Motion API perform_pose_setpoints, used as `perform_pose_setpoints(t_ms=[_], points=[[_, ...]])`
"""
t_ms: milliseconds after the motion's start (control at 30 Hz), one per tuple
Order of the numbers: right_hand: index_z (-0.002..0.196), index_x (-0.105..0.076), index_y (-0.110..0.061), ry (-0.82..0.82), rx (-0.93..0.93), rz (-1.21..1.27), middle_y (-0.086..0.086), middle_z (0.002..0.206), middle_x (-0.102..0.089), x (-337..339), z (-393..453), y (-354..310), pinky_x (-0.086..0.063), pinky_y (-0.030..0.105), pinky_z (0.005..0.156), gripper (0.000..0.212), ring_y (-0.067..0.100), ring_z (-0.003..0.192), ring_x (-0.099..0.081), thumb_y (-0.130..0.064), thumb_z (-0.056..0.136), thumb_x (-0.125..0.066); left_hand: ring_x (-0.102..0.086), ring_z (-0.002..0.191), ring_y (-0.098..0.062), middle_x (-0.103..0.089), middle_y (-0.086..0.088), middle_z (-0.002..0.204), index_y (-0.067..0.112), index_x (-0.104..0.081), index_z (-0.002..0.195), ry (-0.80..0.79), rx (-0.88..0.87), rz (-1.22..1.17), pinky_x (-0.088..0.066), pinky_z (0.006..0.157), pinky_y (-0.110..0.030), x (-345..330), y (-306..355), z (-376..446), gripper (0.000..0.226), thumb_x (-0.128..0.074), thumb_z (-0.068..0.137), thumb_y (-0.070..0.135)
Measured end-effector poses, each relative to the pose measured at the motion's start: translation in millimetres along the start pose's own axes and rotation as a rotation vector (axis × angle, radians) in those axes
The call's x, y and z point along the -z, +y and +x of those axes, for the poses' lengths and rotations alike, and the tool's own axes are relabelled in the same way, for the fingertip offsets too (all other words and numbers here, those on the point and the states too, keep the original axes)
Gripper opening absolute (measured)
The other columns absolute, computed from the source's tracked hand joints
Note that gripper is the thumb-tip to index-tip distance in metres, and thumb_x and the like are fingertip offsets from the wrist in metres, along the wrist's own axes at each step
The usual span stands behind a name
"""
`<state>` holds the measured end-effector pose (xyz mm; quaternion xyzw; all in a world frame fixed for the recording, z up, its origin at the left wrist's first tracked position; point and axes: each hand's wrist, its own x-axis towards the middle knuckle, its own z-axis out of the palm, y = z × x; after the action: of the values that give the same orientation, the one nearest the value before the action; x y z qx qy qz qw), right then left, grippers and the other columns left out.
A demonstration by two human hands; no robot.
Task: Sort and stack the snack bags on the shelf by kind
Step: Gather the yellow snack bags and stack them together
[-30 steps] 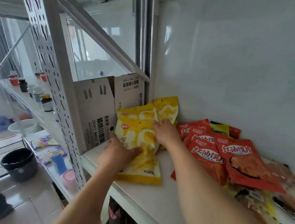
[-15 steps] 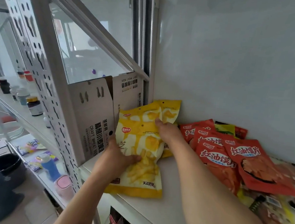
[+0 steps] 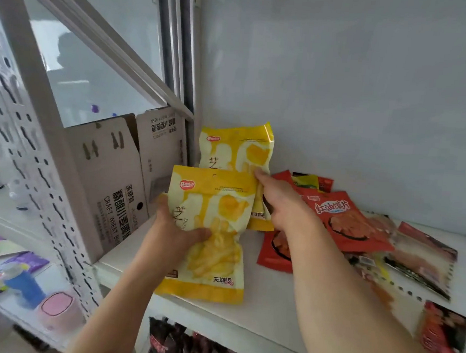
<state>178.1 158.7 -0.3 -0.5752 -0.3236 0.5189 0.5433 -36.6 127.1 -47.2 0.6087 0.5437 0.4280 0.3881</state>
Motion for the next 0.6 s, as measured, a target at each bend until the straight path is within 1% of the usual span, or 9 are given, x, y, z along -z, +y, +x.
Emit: perform_pose_setpoints(t_ms=[67, 133, 200, 267, 300, 400, 467, 533, 600], points=[[0.105, -0.069, -0.020, -0.008, 0.010, 0.054, 0.010, 0.090, -0.077, 20.4, -13.1, -2.7, -0.057, 0.056, 0.085, 0.032, 0.032, 0.091, -0.074, -0.049, 0.089, -0.068, -0.060, 0.105, -0.025, -0.059, 0.004, 0.121, 0.028, -0.029, 0.146, -0.035, -0.016, -0.035, -0.055, 0.084, -0.042, -10.8, 6.7, -3.2, 0.095, -0.088, 0.071, 0.029], [0.108, -0.071, -0.018, 0.001, 0.015, 0.080, 0.010, 0.095, -0.078, 44.1, -26.9, -5.3, -0.055, 0.060, 0.088, 0.040, 0.032, 0.092, -0.074, -0.051, 0.085, -0.072, -0.062, 0.110, -0.027, -0.060, 0.004, 0.125, 0.031, -0.028, 0.147, -0.085, -0.010, -0.097, -0.056, 0.090, -0.050, -27.0, 15.2, -7.7, 0.096, -0.088, 0.072, 0.030], [0.116, -0.071, -0.018, 0.033, 0.027, 0.093, 0.010, 0.105, -0.077, 73.0, -38.8, -7.7, -0.053, 0.062, 0.091, 0.050, 0.033, 0.098, -0.073, -0.053, 0.080, -0.075, -0.063, 0.109, -0.027, -0.062, 0.006, 0.122, 0.036, -0.028, 0.146, -0.138, -0.011, -0.167, -0.055, 0.092, -0.053, -47.1, 25.7, -14.3, 0.089, -0.083, 0.077, 0.027], [0.121, -0.069, -0.017, 0.045, 0.049, 0.120, 0.012, 0.112, -0.075, 102.8, -55.9, -10.5, -0.051, 0.064, 0.093, 0.048, 0.035, 0.104, -0.071, -0.045, 0.083, -0.075, -0.066, 0.105, -0.026, -0.065, 0.005, 0.119, 0.037, -0.032, 0.143, -0.201, -0.016, -0.229, -0.057, 0.089, -0.052, -69.8, 37.1, -22.5, 0.080, -0.079, 0.079, 0.023], [0.123, -0.068, -0.015, 0.050, 0.063, 0.134, 0.013, 0.115, -0.074, 119.6, -63.9, -11.6, -0.050, 0.065, 0.094, 0.045, 0.036, 0.105, -0.071, -0.040, 0.086, -0.074, -0.068, 0.102, -0.025, -0.067, 0.004, 0.117, 0.034, -0.036, 0.139, -0.229, -0.017, -0.248, -0.058, 0.086, -0.051, -81.8, 42.9, -26.7, 0.076, -0.079, 0.079, 0.021], [0.122, -0.067, -0.013, 0.122, 0.125, 0.150, 0.013, 0.113, -0.075, 171.0, -90.6, -14.8, -0.053, 0.061, 0.092, 0.037, 0.034, 0.103, -0.072, -0.030, 0.090, -0.071, -0.073, 0.094, -0.022, -0.073, 0.002, 0.108, 0.028, -0.048, 0.127, -0.297, -0.007, -0.314, -0.061, 0.080, -0.048, -119.7, 61.1, -40.4, 0.064, -0.084, 0.076, 0.016], [0.118, -0.068, -0.013, 0.202, 0.157, 0.148, 0.013, 0.108, -0.076, 205.9, -107.0, -16.2, -0.058, 0.055, 0.083, 0.032, 0.033, 0.098, -0.074, -0.027, 0.090, -0.071, -0.075, 0.092, -0.021, -0.075, 0.004, 0.106, 0.029, -0.051, 0.126, -0.349, -0.017, -0.341, -0.061, 0.081, -0.049, -146.2, 72.3, -49.0, 0.067, -0.088, 0.071, 0.021], [0.113, -0.068, -0.013, 0.318, 0.182, 0.117, 0.013, 0.101, -0.077, 243.8, -121.8, -17.0, -0.060, 0.049, 0.075, 0.025, 0.031, 0.090, -0.076, -0.026, 0.092, -0.070, -0.076, 0.088, -0.019, -0.077, 0.005, 0.102, 0.028, -0.054, 0.121, -0.390, -0.029, -0.371, -0.062, 0.076, -0.043, -174.5, 86.0, -60.9, 0.060, -0.087, 0.073, 0.017], [0.106, -0.070, -0.015, 0.448, 0.218, 0.055, 0.012, 0.095, -0.078, 283.1, -135.5, -17.9, -0.061, 0.049, 0.077, 0.019, 0.030, 0.086, -0.076, -0.027, 0.092, -0.071, -0.077, 0.086, -0.020, -0.078, 0.001, 0.100, 0.025, -0.056, 0.116, -0.456, -0.031, -0.417, -0.062, 0.074, -0.040, -205.8, 100.0, -74.4, 0.049, -0.083, 0.078, 0.009]])
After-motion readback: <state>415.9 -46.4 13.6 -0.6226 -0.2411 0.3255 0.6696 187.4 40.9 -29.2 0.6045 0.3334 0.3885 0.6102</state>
